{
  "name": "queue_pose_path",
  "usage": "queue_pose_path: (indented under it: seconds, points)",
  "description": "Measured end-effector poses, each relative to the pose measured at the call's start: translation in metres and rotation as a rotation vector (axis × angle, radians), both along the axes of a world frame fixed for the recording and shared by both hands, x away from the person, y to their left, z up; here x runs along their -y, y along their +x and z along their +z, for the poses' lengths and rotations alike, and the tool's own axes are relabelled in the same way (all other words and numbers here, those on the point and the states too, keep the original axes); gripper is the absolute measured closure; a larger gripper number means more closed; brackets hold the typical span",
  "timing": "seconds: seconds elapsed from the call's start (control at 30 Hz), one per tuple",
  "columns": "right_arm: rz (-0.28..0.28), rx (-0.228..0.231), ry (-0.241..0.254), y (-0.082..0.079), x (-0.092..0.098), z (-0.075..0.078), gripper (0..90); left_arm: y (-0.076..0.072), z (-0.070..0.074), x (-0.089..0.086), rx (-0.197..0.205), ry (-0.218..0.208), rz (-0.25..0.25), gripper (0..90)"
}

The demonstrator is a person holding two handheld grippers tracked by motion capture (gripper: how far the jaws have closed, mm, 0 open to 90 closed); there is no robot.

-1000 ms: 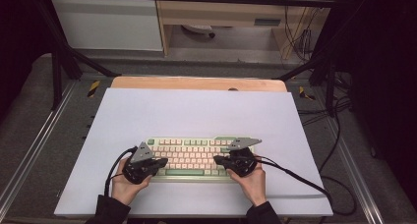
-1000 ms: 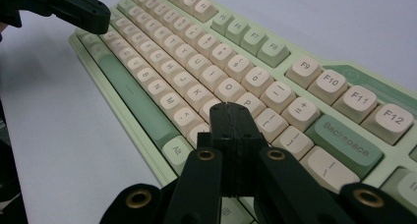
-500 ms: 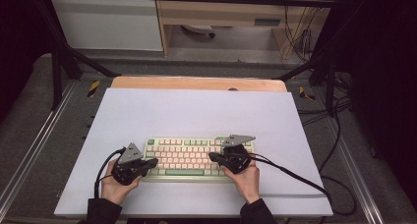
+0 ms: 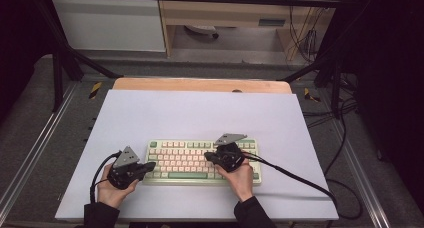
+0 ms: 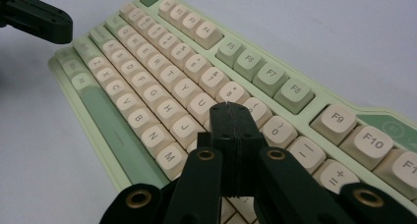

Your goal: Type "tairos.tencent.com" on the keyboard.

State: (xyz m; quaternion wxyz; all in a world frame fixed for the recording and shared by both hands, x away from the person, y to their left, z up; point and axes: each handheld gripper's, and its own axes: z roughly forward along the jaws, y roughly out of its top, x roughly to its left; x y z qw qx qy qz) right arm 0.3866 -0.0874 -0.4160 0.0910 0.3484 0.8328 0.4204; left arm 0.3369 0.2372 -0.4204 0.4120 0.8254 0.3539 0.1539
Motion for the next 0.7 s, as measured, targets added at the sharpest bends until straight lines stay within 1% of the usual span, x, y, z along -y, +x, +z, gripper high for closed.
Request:
queue_pose_path:
  seconds: [0.13,0.37,0.43,0.47,0.7]
  points:
    - [-0.008,-0.014,-0.009,0.003,-0.001,-0.003,90.0,-0.001,-0.001,-0.002,0.0,0.003,0.0,89.7]
    - [-0.013,-0.015,-0.028,0.007,-0.002,-0.009,90.0,-0.002,-0.001,-0.006,0.003,-0.005,0.009,89.7]
    - [-0.017,-0.023,-0.04,0.007,-0.002,-0.01,90.0,-0.002,-0.001,-0.006,0.003,-0.006,0.009,89.7]
    - [-0.02,-0.022,-0.036,0.007,-0.003,-0.011,90.0,-0.002,-0.001,-0.006,0.003,-0.007,0.01,89.7]
    - [-0.011,-0.022,-0.05,0.008,-0.004,-0.013,90.0,-0.002,-0.002,-0.007,0.002,-0.011,0.011,89.7]
